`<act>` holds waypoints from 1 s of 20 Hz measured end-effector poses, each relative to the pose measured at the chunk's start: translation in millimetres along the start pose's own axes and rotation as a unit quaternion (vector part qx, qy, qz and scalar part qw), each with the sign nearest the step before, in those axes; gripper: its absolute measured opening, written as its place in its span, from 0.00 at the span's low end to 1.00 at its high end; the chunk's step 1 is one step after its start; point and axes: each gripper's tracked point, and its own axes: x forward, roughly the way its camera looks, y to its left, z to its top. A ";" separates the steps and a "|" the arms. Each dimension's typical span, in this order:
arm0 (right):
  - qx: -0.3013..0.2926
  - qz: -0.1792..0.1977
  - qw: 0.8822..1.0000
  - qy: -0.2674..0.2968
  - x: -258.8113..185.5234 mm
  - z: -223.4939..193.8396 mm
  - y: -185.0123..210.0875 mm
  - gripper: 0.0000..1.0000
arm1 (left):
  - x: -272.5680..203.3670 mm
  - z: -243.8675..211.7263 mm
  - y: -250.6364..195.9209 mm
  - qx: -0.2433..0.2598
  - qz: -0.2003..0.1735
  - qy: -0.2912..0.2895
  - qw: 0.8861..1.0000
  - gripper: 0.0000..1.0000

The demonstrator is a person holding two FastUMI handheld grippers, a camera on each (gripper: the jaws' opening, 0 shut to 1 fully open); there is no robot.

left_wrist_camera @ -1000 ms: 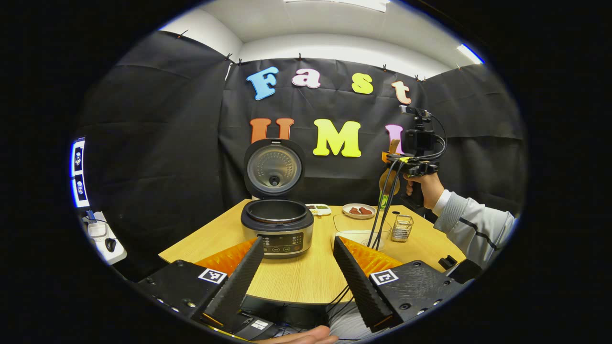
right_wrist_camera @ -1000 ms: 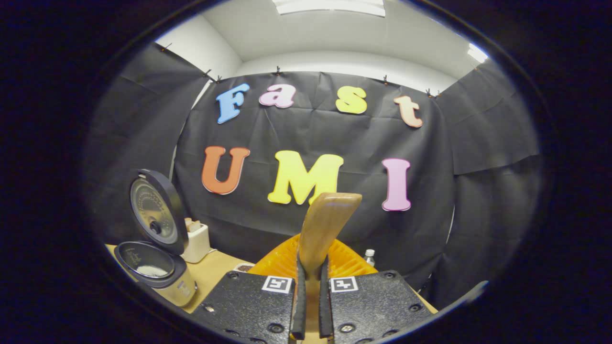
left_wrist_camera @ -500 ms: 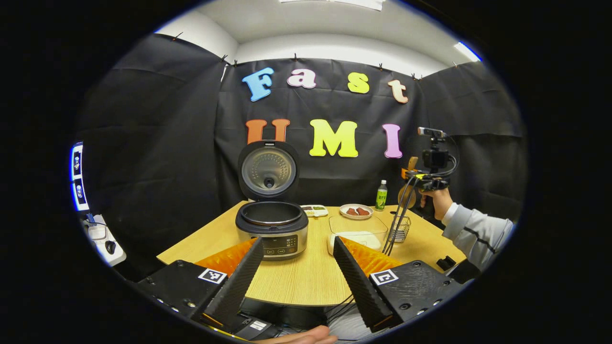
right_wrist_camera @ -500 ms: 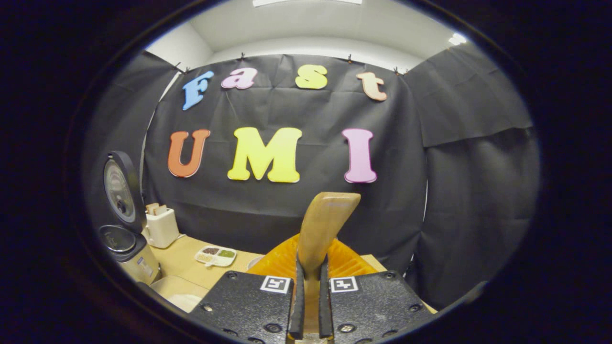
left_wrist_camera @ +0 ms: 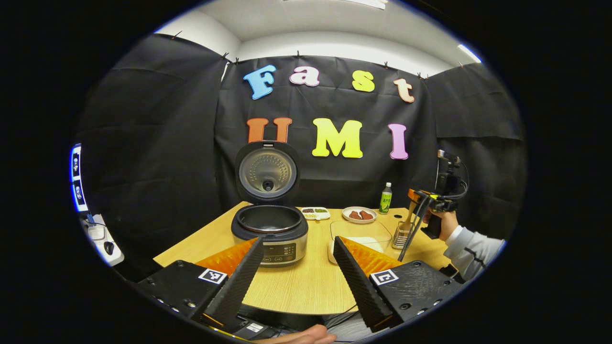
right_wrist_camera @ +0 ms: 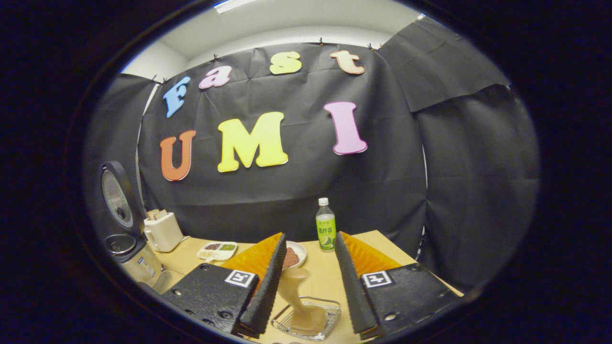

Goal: Close the left gripper, press the button to open the rice cooker; take a wooden spoon from the chopstick holder with the right hand, scoop a spoonful of rice and pour it into the rice cooker, then put the wooden spoon back into the chopstick holder.

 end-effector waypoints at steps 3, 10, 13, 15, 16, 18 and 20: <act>0.001 0.005 1.000 -0.012 -15.3 13.7 -5.2 0.82 | 20.7 12.8 15.9 -0.010 0.015 0.001 1.000 0.94; 0.033 0.040 0.998 0.024 -77.1 22.2 -0.8 0.96 | 88.5 64.1 75.6 0.015 0.088 -0.046 0.995 0.93; 0.006 0.023 0.999 0.026 -105.6 27.1 -14.4 1.00 | 110.2 84.3 90.4 0.026 0.117 -0.062 0.991 0.94; -0.006 0.023 0.999 0.021 -130.7 35.0 -17.7 0.93 | 122.8 109.5 95.2 0.040 0.128 -0.092 0.987 0.94; -0.001 0.028 0.999 0.020 -143.1 39.1 -18.5 1.00 | 130.1 120.8 92.9 0.047 0.128 -0.103 0.985 0.93; 0.006 0.043 0.999 0.008 -167.3 48.3 -17.7 0.93 | 146.2 137.6 85.4 0.053 0.126 -0.110 0.985 0.93; 0.005 0.052 0.999 -0.013 -186.7 57.5 -19.5 1.00 | 162.9 156.3 77.0 0.047 0.120 -0.112 0.985 0.93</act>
